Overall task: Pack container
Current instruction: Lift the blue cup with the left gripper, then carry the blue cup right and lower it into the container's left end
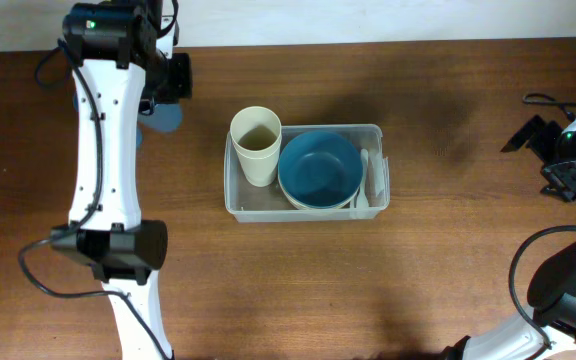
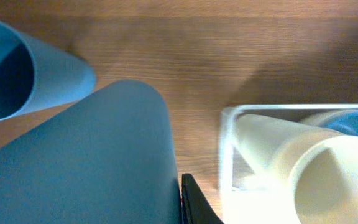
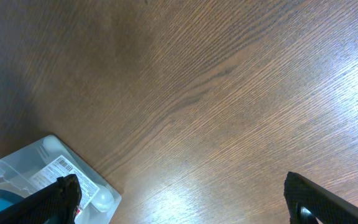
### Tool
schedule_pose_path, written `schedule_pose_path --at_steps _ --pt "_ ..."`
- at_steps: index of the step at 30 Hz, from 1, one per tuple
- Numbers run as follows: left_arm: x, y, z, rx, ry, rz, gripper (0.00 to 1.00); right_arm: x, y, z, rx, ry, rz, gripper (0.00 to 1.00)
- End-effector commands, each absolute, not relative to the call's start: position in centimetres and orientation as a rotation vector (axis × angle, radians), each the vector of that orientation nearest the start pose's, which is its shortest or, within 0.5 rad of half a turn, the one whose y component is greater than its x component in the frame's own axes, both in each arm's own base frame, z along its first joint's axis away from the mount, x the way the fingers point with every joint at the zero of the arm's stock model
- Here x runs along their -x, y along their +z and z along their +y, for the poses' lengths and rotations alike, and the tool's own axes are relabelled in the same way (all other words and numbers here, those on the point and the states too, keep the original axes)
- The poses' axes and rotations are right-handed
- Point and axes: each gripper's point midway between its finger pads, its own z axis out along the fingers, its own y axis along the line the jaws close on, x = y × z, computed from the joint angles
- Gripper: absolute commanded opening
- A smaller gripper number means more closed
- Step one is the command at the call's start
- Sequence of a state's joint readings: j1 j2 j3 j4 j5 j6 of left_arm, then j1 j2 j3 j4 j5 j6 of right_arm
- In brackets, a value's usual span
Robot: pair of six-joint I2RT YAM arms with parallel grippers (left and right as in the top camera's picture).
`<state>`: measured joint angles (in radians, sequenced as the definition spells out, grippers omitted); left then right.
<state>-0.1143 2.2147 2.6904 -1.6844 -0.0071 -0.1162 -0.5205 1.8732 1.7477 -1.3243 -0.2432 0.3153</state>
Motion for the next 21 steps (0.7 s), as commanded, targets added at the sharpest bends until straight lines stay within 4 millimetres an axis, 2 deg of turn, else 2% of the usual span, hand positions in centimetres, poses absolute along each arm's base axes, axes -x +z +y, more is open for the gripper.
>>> schedule_pose_path --at_steps 1,4,9,15,21 --pt "-43.1 30.8 -7.7 -0.082 -0.16 2.672 0.02 -34.8 16.4 -15.6 -1.19 0.318 2.704 0.99" --pt "-41.0 33.4 -9.5 -0.178 -0.176 2.612 0.01 -34.8 16.4 -15.6 -1.19 0.318 2.704 0.99" --pt "-37.3 35.0 -11.7 -0.311 -0.176 2.59 0.02 -34.8 16.4 -15.6 -1.19 0.318 2.704 0.99" --pt "-33.1 33.4 -10.8 -0.353 -0.087 2.671 0.02 -34.8 16.4 -15.6 -1.19 0.318 2.704 0.99" --pt "-29.5 30.2 -9.6 -0.371 -0.059 2.795 0.01 -34.8 16.4 -15.6 -1.19 0.318 2.704 0.99"
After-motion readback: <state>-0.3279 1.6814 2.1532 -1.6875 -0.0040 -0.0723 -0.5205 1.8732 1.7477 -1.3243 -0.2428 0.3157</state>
